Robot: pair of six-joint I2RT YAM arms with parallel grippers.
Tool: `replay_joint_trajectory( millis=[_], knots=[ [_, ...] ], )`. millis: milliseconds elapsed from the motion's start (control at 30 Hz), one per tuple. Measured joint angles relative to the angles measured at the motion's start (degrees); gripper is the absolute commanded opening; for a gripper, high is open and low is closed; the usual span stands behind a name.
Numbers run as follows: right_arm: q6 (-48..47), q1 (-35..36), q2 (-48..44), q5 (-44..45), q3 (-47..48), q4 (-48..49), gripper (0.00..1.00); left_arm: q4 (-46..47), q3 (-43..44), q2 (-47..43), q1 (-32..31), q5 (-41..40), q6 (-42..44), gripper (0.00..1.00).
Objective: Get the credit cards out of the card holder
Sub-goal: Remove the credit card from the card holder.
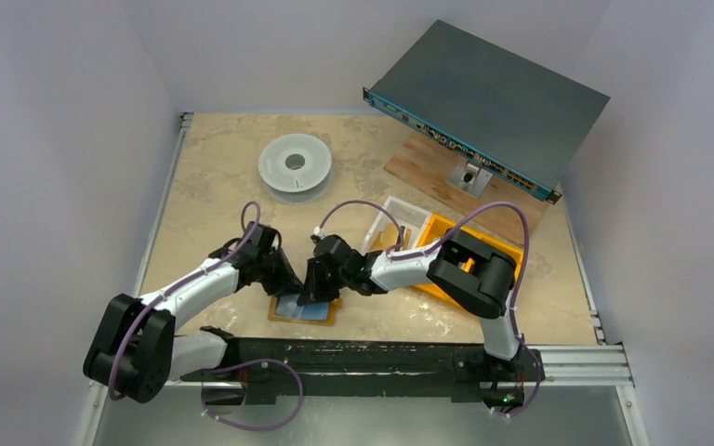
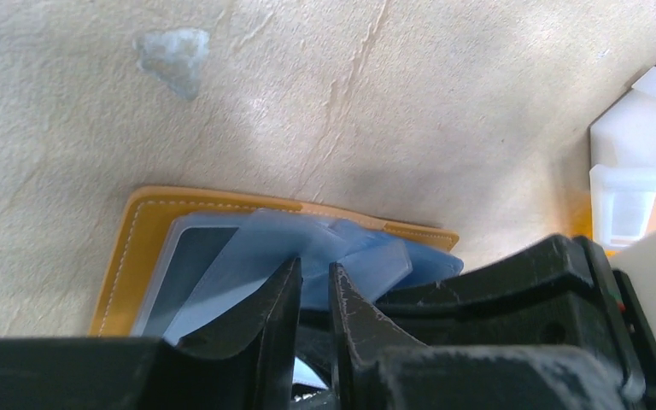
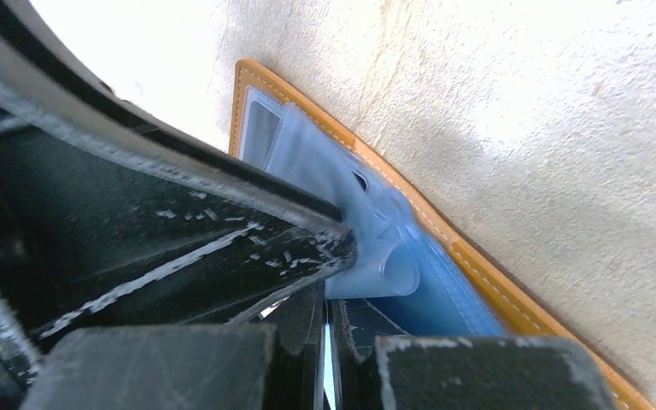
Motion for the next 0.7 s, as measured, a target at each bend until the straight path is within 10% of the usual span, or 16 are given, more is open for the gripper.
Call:
replay_joint_trajectory(
  millis=[700],
  knots=[
    [4.0, -3.6, 2.0, -9.6, -4.4, 10.8, 0.0, -17.9, 4.4, -8.2, 1.0, -7.1, 7.1, 0.38]
  ],
)
